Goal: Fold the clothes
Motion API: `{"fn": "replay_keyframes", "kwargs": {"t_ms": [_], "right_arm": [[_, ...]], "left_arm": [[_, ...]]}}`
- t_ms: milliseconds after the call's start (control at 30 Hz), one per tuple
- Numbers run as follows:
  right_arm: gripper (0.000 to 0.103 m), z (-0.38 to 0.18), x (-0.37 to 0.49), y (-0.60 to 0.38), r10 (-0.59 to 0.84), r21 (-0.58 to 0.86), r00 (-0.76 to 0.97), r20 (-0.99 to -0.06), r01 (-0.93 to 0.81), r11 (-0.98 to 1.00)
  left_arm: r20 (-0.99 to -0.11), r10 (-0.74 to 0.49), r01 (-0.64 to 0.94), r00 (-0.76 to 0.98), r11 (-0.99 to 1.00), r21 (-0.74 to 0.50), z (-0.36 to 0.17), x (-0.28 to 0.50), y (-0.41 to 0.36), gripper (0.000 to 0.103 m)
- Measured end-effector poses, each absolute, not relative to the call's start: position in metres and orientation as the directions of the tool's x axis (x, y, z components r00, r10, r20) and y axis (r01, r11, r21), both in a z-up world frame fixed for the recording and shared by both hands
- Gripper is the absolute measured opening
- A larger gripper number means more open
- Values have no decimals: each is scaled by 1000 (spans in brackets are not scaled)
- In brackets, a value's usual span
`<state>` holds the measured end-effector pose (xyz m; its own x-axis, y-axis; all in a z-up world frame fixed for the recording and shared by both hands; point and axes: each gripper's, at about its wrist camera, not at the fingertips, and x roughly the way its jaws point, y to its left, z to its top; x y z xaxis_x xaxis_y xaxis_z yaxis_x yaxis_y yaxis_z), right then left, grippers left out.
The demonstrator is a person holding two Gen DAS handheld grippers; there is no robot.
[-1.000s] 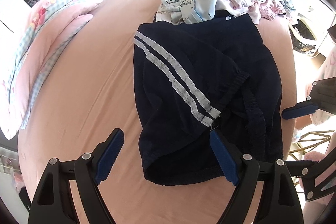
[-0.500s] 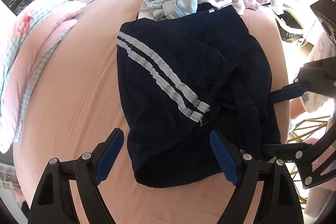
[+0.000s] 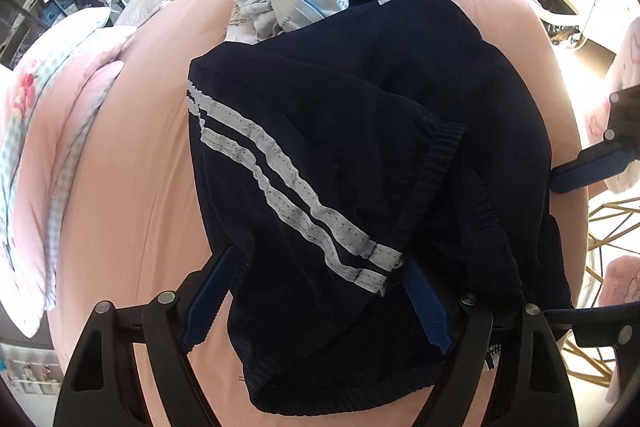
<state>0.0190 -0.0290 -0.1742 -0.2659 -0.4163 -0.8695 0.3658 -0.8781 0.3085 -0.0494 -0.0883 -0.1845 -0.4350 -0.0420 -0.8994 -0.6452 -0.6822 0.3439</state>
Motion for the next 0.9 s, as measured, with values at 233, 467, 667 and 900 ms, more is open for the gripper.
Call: {"fn": "replay_keyframes", "kwargs": {"t_ms": [233, 467, 667, 900], "right_arm": [[68, -171, 18, -19, -427, 332, -270, -863, 335, -882], [68, -154, 23, -11, -510, 409, -311, -802, 337, -848], [68, -137, 53, -31, -554, 428, -295, -778, 396, -812], [68, -142, 80, -36, -491, 355, -292, -821, 414, -839]], "left_arm": [[-894, -86, -561, -439, -751, 348, -189, -58, -87, 42], [-877, -109, -447, -468, -827, 341, -185, -67, -80, 18], [-865, -44, -345, -500, -906, 246, -162, -77, -94, 12], [-848, -8, -253, -530, -953, 167, -141, -80, -110, 11]]}}
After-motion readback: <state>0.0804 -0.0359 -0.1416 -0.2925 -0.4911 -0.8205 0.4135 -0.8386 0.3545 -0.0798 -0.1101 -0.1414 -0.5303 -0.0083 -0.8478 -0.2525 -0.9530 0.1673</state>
